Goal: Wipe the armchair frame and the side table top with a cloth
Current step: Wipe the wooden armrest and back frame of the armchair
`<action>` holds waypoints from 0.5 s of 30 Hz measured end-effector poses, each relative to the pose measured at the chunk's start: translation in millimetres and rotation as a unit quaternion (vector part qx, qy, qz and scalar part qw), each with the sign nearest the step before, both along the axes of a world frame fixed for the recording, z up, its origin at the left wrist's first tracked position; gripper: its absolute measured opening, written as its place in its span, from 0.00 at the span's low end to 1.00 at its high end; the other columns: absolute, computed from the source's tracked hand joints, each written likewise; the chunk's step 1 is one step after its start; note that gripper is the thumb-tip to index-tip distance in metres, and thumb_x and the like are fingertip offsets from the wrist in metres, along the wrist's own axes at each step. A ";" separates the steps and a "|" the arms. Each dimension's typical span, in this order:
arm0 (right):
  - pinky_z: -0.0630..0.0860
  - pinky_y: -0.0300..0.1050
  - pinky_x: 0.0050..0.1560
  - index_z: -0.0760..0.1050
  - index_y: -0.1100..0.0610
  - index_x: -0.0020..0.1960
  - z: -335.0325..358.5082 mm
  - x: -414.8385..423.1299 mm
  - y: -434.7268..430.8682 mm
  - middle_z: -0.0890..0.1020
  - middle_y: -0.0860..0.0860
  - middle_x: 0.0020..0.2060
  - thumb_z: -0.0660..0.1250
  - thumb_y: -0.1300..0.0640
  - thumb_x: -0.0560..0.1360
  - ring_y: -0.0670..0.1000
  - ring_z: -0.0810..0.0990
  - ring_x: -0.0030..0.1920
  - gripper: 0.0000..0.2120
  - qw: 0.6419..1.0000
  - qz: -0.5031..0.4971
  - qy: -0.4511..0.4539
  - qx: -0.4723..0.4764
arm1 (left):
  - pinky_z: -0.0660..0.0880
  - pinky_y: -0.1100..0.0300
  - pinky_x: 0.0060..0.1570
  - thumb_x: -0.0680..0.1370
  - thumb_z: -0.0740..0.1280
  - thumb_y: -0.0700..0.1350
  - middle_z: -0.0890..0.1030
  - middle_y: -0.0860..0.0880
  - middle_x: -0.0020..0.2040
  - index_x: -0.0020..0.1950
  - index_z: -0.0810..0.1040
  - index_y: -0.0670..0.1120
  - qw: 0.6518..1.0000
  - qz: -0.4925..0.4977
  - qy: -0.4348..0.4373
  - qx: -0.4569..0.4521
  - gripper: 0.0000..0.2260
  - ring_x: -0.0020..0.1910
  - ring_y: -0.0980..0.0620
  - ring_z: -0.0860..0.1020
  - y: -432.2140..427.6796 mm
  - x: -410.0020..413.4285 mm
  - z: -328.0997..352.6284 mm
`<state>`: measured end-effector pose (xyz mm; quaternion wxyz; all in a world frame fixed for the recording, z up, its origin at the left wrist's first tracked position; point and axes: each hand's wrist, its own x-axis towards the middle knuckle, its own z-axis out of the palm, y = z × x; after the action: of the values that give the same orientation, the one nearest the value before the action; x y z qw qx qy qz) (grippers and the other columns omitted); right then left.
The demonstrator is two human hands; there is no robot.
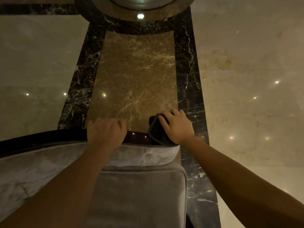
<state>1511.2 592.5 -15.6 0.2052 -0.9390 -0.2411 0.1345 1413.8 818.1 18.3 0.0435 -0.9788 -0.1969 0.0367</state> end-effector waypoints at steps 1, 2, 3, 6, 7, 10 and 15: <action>0.77 0.55 0.48 0.76 0.53 0.57 0.7 10.0 5.5 0.79 0.56 0.52 0.52 0.42 0.84 0.60 0.76 0.54 0.20 0.999 -0.030 0.024 0.012 | 0.71 0.52 0.41 0.79 0.52 0.55 0.73 0.49 0.26 0.26 0.71 0.49 1.000 0.002 0.000 0.001 0.23 0.29 0.47 0.71 0.5 1.5 0.0; 0.77 0.54 0.45 0.76 0.55 0.51 1.5 18.7 12.9 0.80 0.56 0.48 0.52 0.43 0.84 0.60 0.78 0.51 0.20 0.998 -0.046 0.031 0.009 | 0.72 0.52 0.41 0.79 0.51 0.55 0.74 0.49 0.26 0.26 0.72 0.49 1.000 0.006 0.001 0.003 0.24 0.29 0.47 0.72 0.6 1.5 0.2; 0.76 0.53 0.42 0.75 0.55 0.46 3.4 26.2 20.1 0.81 0.56 0.44 0.53 0.44 0.84 0.61 0.80 0.47 0.20 0.999 -0.047 0.024 -0.007 | 0.72 0.52 0.41 0.79 0.51 0.56 0.73 0.49 0.25 0.26 0.72 0.49 1.000 0.009 -0.004 0.003 0.24 0.29 0.47 0.72 0.5 1.7 -0.1; 0.74 0.51 0.37 0.74 0.57 0.40 22.5 41.6 30.5 0.79 0.55 0.35 0.54 0.44 0.84 0.63 0.81 0.41 0.22 0.998 -0.055 -0.009 -0.025 | 0.70 0.55 0.38 0.78 0.49 0.57 0.69 0.51 0.23 0.25 0.70 0.50 0.999 0.016 0.035 -0.002 0.25 0.26 0.50 0.70 -0.9 0.7 2.5; 0.76 0.52 0.37 0.74 0.57 0.40 30.9 46.0 32.6 0.78 0.54 0.34 0.55 0.43 0.84 0.62 0.81 0.39 0.23 0.998 -0.065 -0.018 0.001 | 0.69 0.56 0.37 0.77 0.48 0.57 0.69 0.52 0.23 0.25 0.71 0.50 0.997 0.021 0.072 -0.014 0.25 0.26 0.51 0.69 0.4 3.0 4.2; 0.73 0.51 0.34 0.72 0.57 0.38 73.2 50.8 38.3 0.77 0.52 0.30 0.60 0.40 0.81 0.56 0.78 0.34 0.22 0.994 -0.018 0.025 0.103 | 0.72 0.54 0.48 0.79 0.48 0.65 0.81 0.51 0.42 0.41 0.82 0.52 0.948 0.128 0.155 -0.246 0.28 0.43 0.50 0.78 7.0 21.0 19.2; 0.76 0.49 0.44 0.81 0.50 0.55 172.0 17.5 63.0 0.82 0.47 0.43 0.72 0.56 0.75 0.50 0.80 0.44 0.09 0.954 0.268 0.121 0.057 | 0.74 0.51 0.59 0.77 0.59 0.67 0.86 0.47 0.52 0.53 0.82 0.48 0.668 0.318 -0.042 -0.672 0.25 0.56 0.44 0.82 0.0 -3.7 105.1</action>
<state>1528.6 655.5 156.3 0.2423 -0.8030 -0.4649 0.2836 1410.1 818.0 123.3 -0.6482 -0.6220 -0.4196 0.1299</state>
